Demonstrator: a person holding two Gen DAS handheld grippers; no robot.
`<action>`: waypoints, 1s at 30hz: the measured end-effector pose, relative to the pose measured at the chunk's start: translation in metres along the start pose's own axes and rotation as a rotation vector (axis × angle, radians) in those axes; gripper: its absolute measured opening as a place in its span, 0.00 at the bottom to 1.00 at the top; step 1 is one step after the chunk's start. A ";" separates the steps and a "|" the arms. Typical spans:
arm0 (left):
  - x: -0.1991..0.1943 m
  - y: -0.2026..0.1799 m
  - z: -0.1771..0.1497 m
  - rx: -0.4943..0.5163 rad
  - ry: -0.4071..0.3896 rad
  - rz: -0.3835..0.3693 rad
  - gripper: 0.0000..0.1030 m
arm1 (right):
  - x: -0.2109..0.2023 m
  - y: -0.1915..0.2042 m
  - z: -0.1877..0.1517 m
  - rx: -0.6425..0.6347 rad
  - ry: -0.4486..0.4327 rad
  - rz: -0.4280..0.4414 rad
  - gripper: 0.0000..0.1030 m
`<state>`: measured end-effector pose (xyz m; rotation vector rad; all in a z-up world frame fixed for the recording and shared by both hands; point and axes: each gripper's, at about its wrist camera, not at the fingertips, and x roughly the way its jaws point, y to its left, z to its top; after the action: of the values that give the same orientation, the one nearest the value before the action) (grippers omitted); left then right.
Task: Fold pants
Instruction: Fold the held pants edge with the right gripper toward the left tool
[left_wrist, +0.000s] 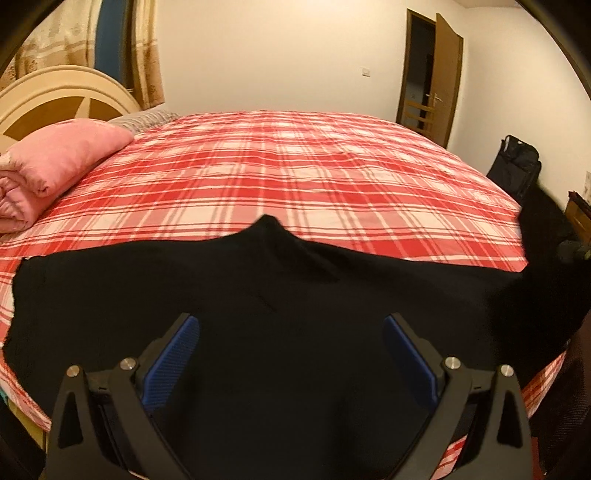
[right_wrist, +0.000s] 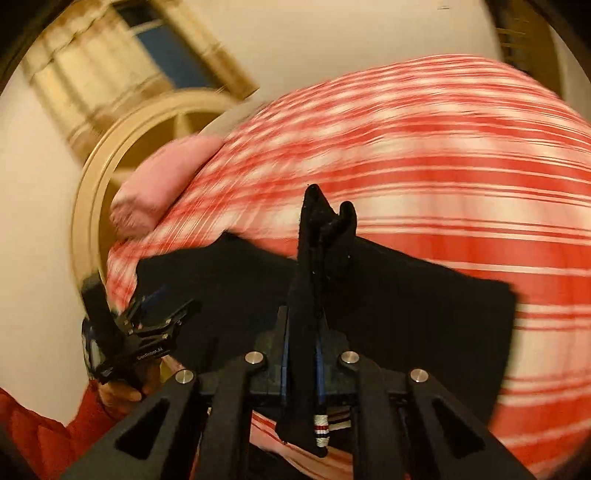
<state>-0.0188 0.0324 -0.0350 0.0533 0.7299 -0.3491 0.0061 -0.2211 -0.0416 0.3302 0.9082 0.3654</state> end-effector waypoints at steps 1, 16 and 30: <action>-0.001 0.003 0.000 -0.002 -0.002 0.005 0.99 | 0.013 0.007 -0.002 -0.018 0.014 0.004 0.10; 0.006 0.032 -0.004 -0.022 0.005 0.058 0.99 | 0.037 0.040 -0.030 -0.086 -0.064 0.281 0.64; 0.018 -0.063 0.009 0.179 -0.037 -0.073 0.99 | 0.013 -0.042 -0.082 0.075 -0.065 -0.052 0.26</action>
<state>-0.0214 -0.0335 -0.0355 0.1894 0.6634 -0.4831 -0.0457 -0.2422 -0.1157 0.3845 0.8671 0.2712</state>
